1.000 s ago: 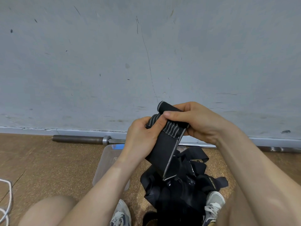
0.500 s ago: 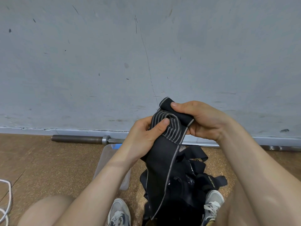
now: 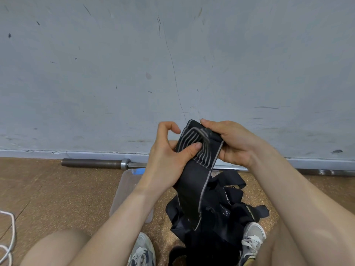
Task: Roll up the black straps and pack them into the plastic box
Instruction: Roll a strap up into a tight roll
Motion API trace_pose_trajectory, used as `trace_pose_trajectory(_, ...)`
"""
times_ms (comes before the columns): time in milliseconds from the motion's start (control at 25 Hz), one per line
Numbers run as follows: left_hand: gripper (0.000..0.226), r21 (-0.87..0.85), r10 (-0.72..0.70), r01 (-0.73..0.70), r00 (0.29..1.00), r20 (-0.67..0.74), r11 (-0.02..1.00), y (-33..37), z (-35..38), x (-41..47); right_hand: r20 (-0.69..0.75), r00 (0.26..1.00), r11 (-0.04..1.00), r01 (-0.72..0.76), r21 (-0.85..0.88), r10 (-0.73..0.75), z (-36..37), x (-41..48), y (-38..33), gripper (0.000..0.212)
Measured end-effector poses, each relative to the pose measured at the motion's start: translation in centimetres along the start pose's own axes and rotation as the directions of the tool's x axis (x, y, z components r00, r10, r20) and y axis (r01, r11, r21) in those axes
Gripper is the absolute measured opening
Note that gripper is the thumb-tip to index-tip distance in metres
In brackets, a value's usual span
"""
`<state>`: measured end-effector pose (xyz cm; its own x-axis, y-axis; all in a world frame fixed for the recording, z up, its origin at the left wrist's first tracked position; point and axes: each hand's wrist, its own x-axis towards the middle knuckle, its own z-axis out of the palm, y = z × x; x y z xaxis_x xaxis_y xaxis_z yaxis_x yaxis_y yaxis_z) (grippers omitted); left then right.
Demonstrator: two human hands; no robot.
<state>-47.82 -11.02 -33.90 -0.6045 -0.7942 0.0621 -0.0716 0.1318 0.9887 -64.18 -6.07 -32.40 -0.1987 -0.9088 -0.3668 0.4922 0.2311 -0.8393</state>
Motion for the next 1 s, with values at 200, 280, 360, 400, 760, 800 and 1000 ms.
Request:
trace_pose_trajectory(200, 0.033, 0.155, 0.237, -0.247, 0.968, 0.079, 0.957, 0.4, -0.4, -0.2, -0.011, 0.999, 0.999, 0.035, -0.01, -0.035, -0.1, 0.3, 0.2, 0.018)
trace_pose_trajectory(280, 0.036, 0.136, 0.248, -0.256, 0.966, 0.075, 0.957, 0.4, -0.4, -0.2, -0.03, 0.998, 0.999, 0.05, 0.003, -0.05, -0.2, 0.4, 0.3, 0.013)
trace_pose_trajectory(360, 0.037, 0.137, 0.267, -0.275, 0.961, 0.076, 0.952, 0.3, -0.3, -0.3, -0.038, 0.998, 0.998, 0.059, 0.011, -0.058, -0.4, 0.5, 0.4, 0.012)
trace_pose_trajectory(400, 0.036, 0.138, 0.274, -0.282, 0.959, 0.071, 0.949, 0.3, -0.4, -0.3, -0.037, 0.998, 0.998, 0.06, 0.013, -0.059, -0.4, 0.5, 0.4, 0.012)
trace_pose_trajectory(760, 0.025, 0.316, 0.301, -0.285, 0.954, -0.002, 0.905, -2.0, -0.3, 1.1, -0.043, 0.986, 0.987, 0.16, -0.028, -0.161, -0.7, 0.3, 0.1, 0.012)
trace_pose_trajectory(800, 0.024, 0.345, 0.297, -0.276, 0.955, -0.007, 0.897, -2.1, -0.4, 1.1, -0.013, 0.984, 0.984, 0.176, -0.032, -0.176, -0.7, 0.0, 0.0, 0.013)
trace_pose_trajectory(1000, 0.022, 0.668, 0.36, -0.338, 0.926, 0.111, 0.663, -1.6, -0.9, 0.7, 0.115, 0.976, 0.948, 0.21, -0.239, -0.187, -0.7, -1.0, -0.2, 0.032)
